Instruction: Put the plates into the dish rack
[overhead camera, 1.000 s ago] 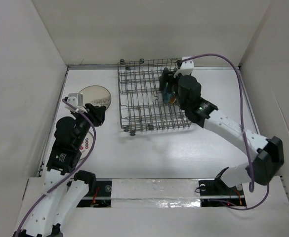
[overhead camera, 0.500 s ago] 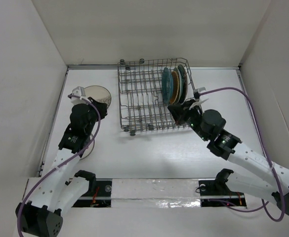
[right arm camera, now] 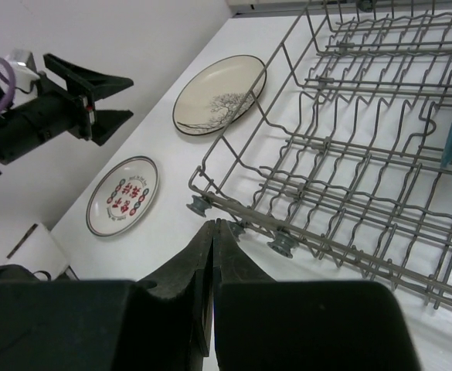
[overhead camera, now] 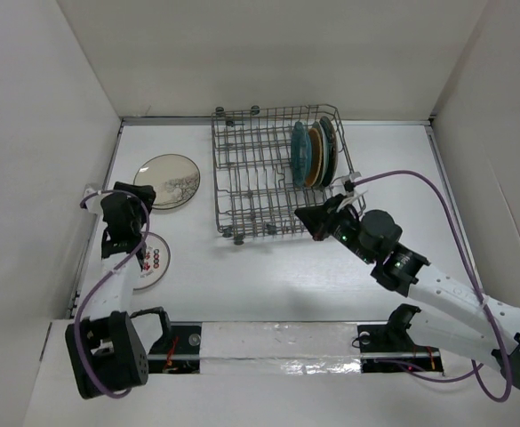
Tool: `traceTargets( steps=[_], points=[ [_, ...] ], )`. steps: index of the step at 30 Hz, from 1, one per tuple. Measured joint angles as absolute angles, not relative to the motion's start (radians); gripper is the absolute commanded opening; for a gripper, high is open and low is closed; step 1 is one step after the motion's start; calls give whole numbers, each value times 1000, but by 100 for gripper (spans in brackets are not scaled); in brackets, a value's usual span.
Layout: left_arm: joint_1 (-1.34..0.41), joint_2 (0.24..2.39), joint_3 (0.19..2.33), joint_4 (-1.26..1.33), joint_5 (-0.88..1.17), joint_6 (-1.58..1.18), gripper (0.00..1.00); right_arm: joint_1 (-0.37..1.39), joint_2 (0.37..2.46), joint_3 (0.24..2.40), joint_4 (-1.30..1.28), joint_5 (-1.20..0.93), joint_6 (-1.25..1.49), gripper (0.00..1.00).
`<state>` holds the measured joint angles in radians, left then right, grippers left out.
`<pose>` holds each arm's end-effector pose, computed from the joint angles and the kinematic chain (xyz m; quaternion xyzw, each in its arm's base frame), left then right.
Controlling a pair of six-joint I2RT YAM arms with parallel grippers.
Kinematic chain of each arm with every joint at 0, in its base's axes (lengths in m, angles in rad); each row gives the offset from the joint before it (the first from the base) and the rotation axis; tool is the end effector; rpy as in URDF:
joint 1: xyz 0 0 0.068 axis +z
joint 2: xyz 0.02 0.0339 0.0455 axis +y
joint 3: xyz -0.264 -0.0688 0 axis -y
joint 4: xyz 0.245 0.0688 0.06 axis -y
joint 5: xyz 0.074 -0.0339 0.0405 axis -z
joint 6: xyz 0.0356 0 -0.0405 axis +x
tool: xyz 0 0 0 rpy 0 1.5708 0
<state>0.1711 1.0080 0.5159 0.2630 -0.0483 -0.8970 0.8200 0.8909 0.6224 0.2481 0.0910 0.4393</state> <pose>0.2265 0.0409 0.2490 -0.4115 0.6664 -0.2030 0.5877 0.1494 0.1554 0.3094 -0.1037 0.7067 0.3854 0.5842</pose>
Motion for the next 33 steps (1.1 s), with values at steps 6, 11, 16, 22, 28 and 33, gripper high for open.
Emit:
traceTargets(
  steps=[6, 11, 16, 22, 28, 33],
  points=[
    [306, 1190, 477, 371, 62, -963, 60, 827, 889, 606, 270, 83, 458, 4],
    [310, 1326, 482, 424, 113, -981, 59, 827, 889, 604, 278, 69, 470, 5],
    [310, 1478, 534, 460, 136, -999, 54, 827, 876, 604, 278, 64, 473, 5],
    [310, 1576, 558, 514, 151, -1018, 53, 827, 844, 604, 278, 65, 473, 5],
    [310, 1667, 606, 585, 172, -1036, 45, 835, 840, 604, 278, 71, 473, 6],
    [310, 1744, 630, 661, 210, -1071, 27, 839, 837, 604, 278, 81, 472, 6]
  ],
)
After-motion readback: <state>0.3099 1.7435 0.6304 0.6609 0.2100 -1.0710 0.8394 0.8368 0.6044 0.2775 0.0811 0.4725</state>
